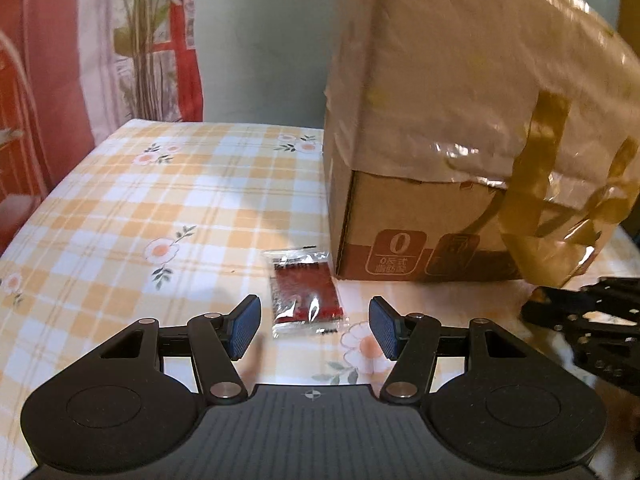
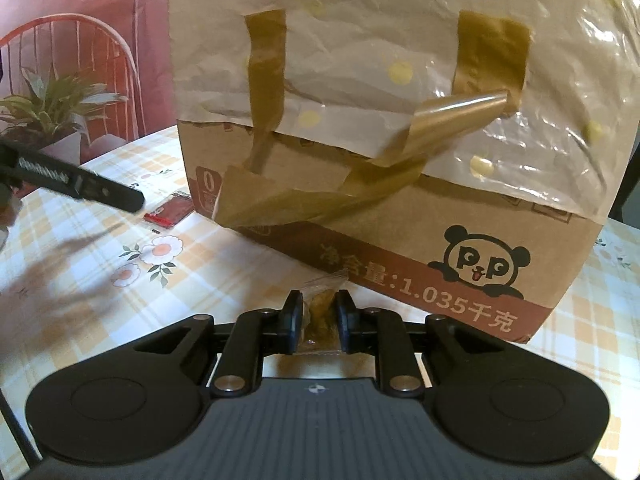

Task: Organize snacks
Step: 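Grasp the red meat packet with the left tool while the right tool grasps the clear nut packet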

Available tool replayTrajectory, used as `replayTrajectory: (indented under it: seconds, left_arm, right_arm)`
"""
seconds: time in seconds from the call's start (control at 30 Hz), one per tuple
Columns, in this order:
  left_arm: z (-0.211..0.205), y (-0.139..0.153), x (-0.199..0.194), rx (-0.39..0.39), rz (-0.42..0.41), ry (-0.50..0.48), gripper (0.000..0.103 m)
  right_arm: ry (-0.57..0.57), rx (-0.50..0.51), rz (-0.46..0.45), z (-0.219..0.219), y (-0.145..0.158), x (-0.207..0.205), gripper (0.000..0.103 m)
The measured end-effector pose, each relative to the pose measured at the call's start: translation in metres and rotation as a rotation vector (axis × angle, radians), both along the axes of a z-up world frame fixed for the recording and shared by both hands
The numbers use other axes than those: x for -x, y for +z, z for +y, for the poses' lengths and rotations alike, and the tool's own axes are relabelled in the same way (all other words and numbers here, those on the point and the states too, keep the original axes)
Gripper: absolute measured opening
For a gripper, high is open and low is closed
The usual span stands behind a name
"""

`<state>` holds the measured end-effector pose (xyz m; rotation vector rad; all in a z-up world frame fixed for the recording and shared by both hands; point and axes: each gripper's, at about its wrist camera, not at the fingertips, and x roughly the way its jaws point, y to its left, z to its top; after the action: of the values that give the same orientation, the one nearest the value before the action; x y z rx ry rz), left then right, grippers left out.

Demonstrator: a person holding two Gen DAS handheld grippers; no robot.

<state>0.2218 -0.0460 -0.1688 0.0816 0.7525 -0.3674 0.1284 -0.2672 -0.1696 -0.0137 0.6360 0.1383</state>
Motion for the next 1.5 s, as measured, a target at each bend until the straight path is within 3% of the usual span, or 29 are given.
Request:
replayTrajectory:
  seconds: [0.2, 0.37, 0.67, 0.73, 0.8, 1.5]
  left_arm:
    - [-0.006, -0.013, -0.019, -0.008, 0.025, 0.041, 0.062]
    - [-0.011, -0.019, -0.025, -0.061, -0.008, 0.047, 0.063]
    - [-0.013, -0.019, -0.028, -0.065, -0.02, 0.037, 0.063]
    - [-0.012, -0.018, -0.026, -0.063, -0.025, 0.04, 0.049]
    - [-0.01, -0.018, -0.024, -0.054, -0.021, 0.034, 0.046]
    - [0.002, 0.001, 0.026, 0.046, 0.005, 0.05, 0.043]
  right_arm:
    - [-0.004, -0.032, -0.002, -0.004, -0.001, 0.0, 0.02]
    - [0.001, -0.029, 0.007, -0.005, -0.001, 0.0, 0.02]
    - [-0.007, -0.037, 0.02, -0.006, -0.001, -0.004, 0.02]
    - [-0.009, -0.04, 0.017, -0.007, -0.001, -0.003, 0.02]
    - [-0.009, -0.043, 0.016, -0.007, -0.001, -0.003, 0.02]
    - [-0.014, -0.048, 0.013, -0.008, -0.001, -0.002, 0.02]
